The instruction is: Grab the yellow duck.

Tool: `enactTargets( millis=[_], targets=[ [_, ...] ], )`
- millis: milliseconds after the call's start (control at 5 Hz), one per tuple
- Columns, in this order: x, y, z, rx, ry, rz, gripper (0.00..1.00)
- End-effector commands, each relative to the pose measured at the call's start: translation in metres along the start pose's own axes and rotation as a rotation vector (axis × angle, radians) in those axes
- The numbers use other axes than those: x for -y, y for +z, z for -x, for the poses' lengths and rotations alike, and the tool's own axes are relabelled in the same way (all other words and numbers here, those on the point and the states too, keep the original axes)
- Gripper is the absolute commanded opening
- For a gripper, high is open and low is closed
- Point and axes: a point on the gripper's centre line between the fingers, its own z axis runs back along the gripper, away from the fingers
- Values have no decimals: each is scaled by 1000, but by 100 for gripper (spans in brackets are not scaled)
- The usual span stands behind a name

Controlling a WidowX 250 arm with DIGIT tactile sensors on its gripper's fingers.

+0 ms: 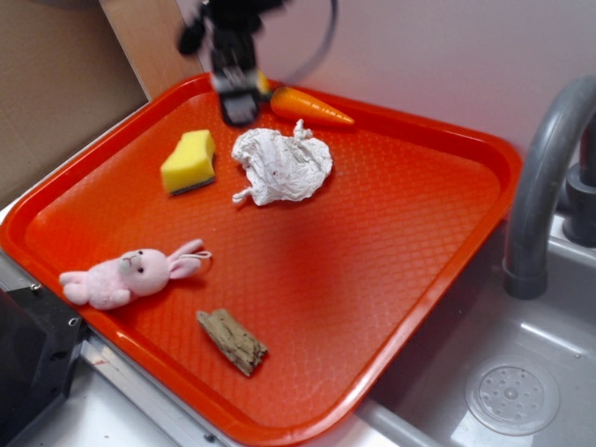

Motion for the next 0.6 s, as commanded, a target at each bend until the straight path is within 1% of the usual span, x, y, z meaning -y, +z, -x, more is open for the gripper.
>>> enactTargets(
  millis=[0, 200, 400],
  targets=[
    [24, 79, 44, 63, 513, -26, 0],
    [24, 85, 45, 102, 771, -38, 0],
    [9, 74, 39, 52, 976, 22, 0]
  ],
)
